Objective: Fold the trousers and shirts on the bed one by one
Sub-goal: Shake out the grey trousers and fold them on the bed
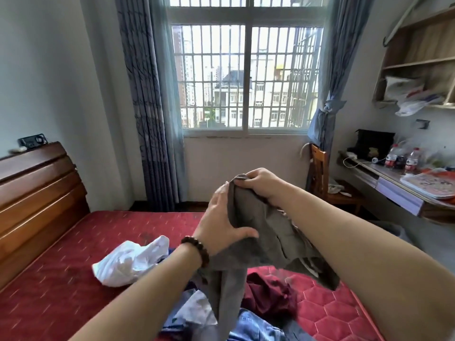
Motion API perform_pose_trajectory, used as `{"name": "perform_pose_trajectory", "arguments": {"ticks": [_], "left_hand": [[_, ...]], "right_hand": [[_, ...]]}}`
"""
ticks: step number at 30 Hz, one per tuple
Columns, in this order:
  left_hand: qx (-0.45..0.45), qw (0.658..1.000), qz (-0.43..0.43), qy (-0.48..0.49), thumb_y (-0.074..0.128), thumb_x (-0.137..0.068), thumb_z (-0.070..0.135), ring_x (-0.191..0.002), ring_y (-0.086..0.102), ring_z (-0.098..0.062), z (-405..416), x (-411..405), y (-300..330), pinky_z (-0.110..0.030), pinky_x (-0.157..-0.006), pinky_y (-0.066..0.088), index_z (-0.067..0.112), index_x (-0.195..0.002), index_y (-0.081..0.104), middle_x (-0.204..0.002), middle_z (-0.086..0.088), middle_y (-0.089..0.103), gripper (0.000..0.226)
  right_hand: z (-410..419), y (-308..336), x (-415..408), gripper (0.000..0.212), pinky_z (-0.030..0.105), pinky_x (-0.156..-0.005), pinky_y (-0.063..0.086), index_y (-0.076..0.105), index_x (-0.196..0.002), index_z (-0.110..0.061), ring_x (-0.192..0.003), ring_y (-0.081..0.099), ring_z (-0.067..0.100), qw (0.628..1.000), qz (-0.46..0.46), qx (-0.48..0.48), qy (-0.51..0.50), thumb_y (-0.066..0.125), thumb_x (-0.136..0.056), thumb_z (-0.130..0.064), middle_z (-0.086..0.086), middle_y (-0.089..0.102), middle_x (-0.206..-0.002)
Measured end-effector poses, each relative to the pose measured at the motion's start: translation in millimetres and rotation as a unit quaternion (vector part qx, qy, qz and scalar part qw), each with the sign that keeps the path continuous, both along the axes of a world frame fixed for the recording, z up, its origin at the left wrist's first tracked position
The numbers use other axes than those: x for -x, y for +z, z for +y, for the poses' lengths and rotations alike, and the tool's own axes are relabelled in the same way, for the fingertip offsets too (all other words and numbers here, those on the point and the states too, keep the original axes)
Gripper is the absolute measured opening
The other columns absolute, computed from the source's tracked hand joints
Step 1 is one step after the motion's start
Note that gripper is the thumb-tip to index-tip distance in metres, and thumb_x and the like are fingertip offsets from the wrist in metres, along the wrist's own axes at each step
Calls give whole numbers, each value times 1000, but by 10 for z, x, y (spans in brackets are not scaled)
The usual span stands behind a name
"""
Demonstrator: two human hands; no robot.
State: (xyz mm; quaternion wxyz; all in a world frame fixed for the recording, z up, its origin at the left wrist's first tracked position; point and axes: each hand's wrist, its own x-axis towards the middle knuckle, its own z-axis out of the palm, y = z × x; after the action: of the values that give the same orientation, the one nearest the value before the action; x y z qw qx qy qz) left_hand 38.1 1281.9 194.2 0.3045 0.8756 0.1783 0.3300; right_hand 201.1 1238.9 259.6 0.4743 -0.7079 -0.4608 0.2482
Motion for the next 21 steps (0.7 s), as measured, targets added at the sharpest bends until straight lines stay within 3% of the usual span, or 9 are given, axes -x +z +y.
{"name": "perform_pose_trajectory", "arguments": {"ticks": [3,6,10,13,16,18,19,21], "left_hand": [[61,996,-40,56,81,-45,58,-132,35,-8,-93,-181,-59,-29,-110,35,25,-150,17,-143,5,35,127],[89,986,-73,123,83,-48,55,-103,58,-9,-17,-334,40,-30,-91,50,25,-124,48,-111,8,60,89],[86,987,-70,117,83,-61,48,-80,66,-12,188,-468,217,-28,-71,53,21,-93,61,-84,7,69,47],[106,984,-75,121,78,-61,52,-71,66,-15,386,-545,390,-30,-63,53,16,-75,66,-71,4,69,41],[173,974,-65,135,78,-60,58,-58,56,-12,565,-597,564,-25,-53,44,11,-61,62,-59,5,60,49],[212,966,-57,137,80,-60,59,-58,56,-10,634,-623,654,-23,-52,42,11,-65,65,-60,4,60,51],[228,964,-51,131,80,-59,60,-59,57,-10,657,-635,682,-23,-52,42,11,-66,65,-61,4,60,51],[243,962,-30,118,80,-59,61,-58,56,-10,655,-648,714,-22,-51,42,13,-62,61,-60,3,59,51]], "right_hand": [[8,35,50,32,36,-68,49,71,-91,2,-71,55,23,999,43,-8,-6,74,-83,-29,14,62,-79],[-45,36,83,30,29,-62,48,70,-87,0,-66,54,18,998,65,-12,3,74,-82,-29,12,61,-76],[-263,152,7,31,35,-77,51,72,-90,-3,-78,61,22,991,119,-35,56,69,-86,-34,14,68,-84],[-494,318,-85,35,25,-88,52,68,-112,-25,-95,64,11,995,-17,-63,69,65,-83,-45,4,69,-110],[-778,427,-177,82,5,-93,37,35,-142,-44,-120,50,2,978,-181,-28,105,70,-69,-52,-8,48,-138],[-891,419,-209,103,5,-100,28,20,-150,-40,-131,35,-1,953,-278,0,120,76,-64,-50,-12,38,-145],[-903,399,-222,100,10,-104,30,23,-150,-34,-131,37,2,944,-311,-9,107,80,-68,-42,-10,41,-143],[-866,390,-241,66,25,-103,39,49,-138,-20,-121,53,13,938,-338,-66,41,78,-79,-21,-2,59,-130]]}}
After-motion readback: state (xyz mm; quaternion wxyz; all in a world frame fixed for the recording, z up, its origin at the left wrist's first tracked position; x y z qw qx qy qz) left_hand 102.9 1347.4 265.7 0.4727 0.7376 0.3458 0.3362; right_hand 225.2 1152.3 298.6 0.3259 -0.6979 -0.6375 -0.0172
